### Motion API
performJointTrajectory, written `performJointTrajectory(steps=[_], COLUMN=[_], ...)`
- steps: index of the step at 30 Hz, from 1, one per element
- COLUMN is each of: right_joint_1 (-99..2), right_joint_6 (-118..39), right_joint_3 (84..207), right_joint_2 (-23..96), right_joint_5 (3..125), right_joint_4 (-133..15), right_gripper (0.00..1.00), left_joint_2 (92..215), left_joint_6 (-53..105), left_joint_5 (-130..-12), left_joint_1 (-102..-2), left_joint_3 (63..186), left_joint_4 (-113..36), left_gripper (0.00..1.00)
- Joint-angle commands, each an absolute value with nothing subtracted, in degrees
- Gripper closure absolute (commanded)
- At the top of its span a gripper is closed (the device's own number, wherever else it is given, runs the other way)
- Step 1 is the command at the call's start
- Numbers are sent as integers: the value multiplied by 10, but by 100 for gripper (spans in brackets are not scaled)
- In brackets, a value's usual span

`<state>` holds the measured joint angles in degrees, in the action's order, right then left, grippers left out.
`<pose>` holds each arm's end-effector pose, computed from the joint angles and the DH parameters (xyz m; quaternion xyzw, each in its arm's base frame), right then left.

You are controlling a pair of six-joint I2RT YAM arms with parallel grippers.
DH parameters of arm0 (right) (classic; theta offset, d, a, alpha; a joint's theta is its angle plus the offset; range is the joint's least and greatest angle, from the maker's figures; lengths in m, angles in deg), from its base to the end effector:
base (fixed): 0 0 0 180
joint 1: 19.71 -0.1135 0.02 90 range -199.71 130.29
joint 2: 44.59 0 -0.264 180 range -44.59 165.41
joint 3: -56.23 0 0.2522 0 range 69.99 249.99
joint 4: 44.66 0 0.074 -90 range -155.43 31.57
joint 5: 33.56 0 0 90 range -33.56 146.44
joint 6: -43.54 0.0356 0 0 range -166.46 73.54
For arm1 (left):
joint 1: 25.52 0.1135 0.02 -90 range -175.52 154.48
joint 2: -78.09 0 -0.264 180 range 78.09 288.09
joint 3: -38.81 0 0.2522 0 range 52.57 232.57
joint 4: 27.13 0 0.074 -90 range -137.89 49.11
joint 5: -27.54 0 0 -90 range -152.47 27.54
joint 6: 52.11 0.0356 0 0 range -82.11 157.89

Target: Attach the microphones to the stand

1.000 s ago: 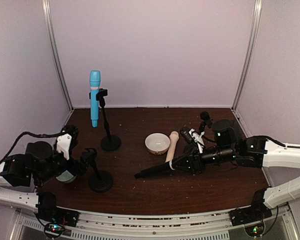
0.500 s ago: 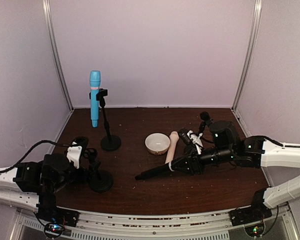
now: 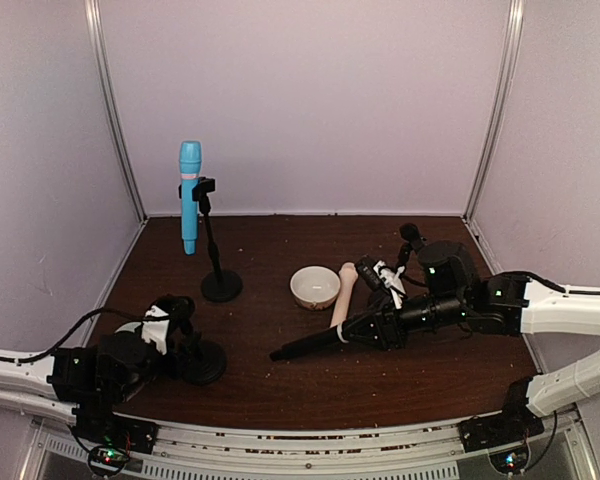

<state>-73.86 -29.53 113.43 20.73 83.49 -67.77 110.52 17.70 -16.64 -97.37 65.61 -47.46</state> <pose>0.1332 0.2120 0.2630 -0.3791 0.7663 0.4431 0.2697 0.0669 -0.1222 0.1871 0.1545 0.7929 -0.1222 0.5766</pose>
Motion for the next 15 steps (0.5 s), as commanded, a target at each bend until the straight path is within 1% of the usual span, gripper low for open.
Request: performJointTrajectory(steps=[1,2,5,8,12,15], right_joint_1=[-740,-741,-741,-741,-741,-741], right_joint_6=[-288,-288,-286,-285,-290,-300], right_joint_3=[1133,1133,1129,1133,1135,1145], right_joint_2=[198,197,197,200,187,171], right_joint_5=[838,837,834,834,826,814], right_joint_4=[-666,-666,-664,-669,-682,-710], right_gripper=[92,92,92,92,92,92], left_joint_2=[1094,1096,1106,1127,1178,1223], left_joint_6=[231,241,270,288,313,318], left_joint_5=[-184,-188,-214,-248,-288,-323], left_joint_1=[-952,-946,-923,-903,-899,-899], left_joint_3=[630,625,612,614,632,655], left_joint_4=[-338,-317,-252,-213,-165,-142], left_gripper=[52,56,61,67,78,84])
